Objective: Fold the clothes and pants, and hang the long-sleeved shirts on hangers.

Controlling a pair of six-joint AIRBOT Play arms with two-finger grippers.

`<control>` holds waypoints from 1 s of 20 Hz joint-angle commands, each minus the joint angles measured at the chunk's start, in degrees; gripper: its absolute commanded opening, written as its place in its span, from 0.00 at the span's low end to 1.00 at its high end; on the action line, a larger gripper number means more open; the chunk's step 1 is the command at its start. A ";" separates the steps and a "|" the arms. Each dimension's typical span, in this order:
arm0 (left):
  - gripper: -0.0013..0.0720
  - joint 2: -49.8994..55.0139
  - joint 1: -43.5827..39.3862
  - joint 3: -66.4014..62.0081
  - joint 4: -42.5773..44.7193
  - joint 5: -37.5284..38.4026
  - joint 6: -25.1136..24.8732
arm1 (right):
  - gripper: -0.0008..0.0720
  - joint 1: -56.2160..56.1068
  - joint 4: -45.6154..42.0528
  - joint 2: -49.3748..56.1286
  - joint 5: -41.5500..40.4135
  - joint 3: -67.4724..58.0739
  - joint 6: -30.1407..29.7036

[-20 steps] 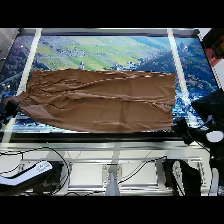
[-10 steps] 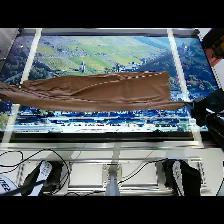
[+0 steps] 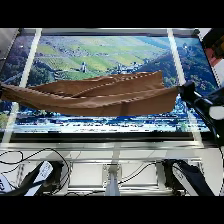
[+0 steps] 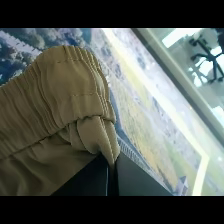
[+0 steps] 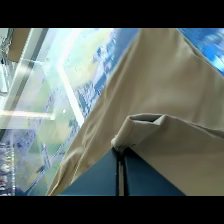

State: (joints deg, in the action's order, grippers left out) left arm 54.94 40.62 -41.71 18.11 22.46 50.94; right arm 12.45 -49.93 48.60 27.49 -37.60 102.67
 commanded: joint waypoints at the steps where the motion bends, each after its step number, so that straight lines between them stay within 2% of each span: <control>1: 0.07 3.32 -3.17 -0.04 -0.26 -8.15 -0.81 | 0.03 -6.64 0.02 11.06 -12.68 -5.16 -0.94; 5: 0.07 5.53 -3.21 -0.04 -7.21 -17.09 -0.35 | 0.03 -6.84 0.04 22.99 -17.75 -16.85 -0.90; 7: 0.07 7.21 -3.39 -0.28 -11.26 -17.35 0.00 | 0.03 -7.17 0.04 27.78 -17.97 -22.10 -0.85; 11: 0.07 14.05 -5.09 -4.48 -11.34 -17.31 0.04 | 0.03 -7.63 0.20 34.95 -18.73 -28.24 -0.76; 16: 0.08 25.81 -10.05 -15.04 -11.32 -17.33 0.04 | 0.03 -8.85 0.24 40.41 -24.98 -30.05 1.73; 20: 0.08 32.11 -12.28 -19.65 -11.34 -17.33 0.07 | 0.03 -10.10 0.33 44.06 -26.10 -30.21 1.86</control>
State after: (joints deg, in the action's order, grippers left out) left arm 82.46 30.04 -57.76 6.94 4.97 50.98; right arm 3.14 -49.65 90.02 3.07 -67.31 104.03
